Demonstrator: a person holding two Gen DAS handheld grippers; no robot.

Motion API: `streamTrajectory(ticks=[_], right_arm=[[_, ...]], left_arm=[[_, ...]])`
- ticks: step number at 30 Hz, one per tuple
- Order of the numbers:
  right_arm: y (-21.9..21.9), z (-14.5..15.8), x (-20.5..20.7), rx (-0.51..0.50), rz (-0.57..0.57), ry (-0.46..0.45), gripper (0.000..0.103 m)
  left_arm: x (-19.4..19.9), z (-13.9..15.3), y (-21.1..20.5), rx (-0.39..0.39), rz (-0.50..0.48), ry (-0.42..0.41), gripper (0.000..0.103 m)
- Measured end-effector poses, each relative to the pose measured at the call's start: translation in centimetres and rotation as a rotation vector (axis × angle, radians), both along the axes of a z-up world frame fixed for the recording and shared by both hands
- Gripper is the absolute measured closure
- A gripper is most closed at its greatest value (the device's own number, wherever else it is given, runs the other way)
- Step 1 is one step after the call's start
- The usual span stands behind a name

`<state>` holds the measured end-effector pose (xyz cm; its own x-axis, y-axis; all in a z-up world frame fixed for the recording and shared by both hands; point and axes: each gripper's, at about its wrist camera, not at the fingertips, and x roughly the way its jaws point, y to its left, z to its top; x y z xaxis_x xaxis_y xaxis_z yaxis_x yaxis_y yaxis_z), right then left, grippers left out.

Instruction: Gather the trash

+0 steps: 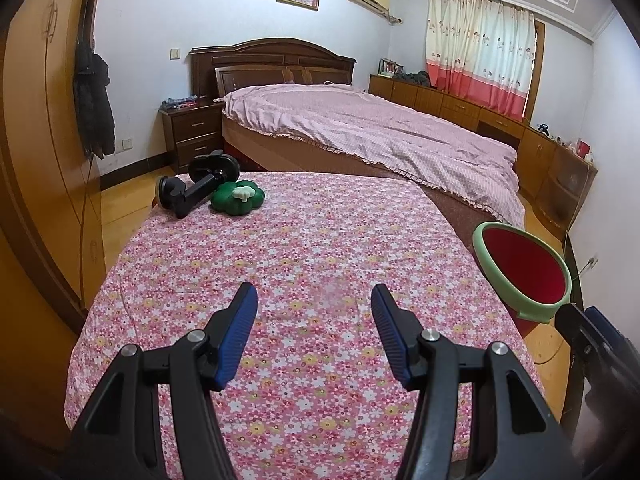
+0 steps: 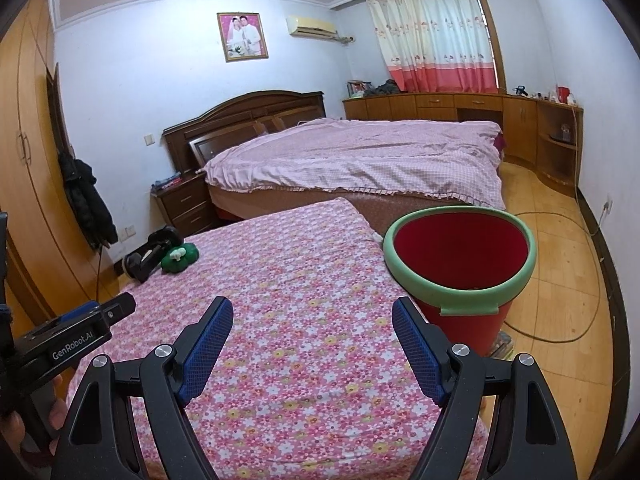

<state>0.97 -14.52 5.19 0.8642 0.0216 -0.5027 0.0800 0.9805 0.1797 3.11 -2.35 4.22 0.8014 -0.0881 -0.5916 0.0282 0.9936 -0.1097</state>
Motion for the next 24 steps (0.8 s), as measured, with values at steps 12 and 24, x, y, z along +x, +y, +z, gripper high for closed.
streamTrajectory(ticks=[12,24], right_arm=[[0.13,0.04,-0.05,-0.002,0.002,-0.001,0.020],[0.11,0.02,-0.03,-0.002,0.001,-0.001,0.020]], left_arm=[[-0.19,0.10,0.08,-0.005,0.000,-0.009,0.044],[-0.17,0.11,0.12,-0.005,0.001,-0.009,0.044]])
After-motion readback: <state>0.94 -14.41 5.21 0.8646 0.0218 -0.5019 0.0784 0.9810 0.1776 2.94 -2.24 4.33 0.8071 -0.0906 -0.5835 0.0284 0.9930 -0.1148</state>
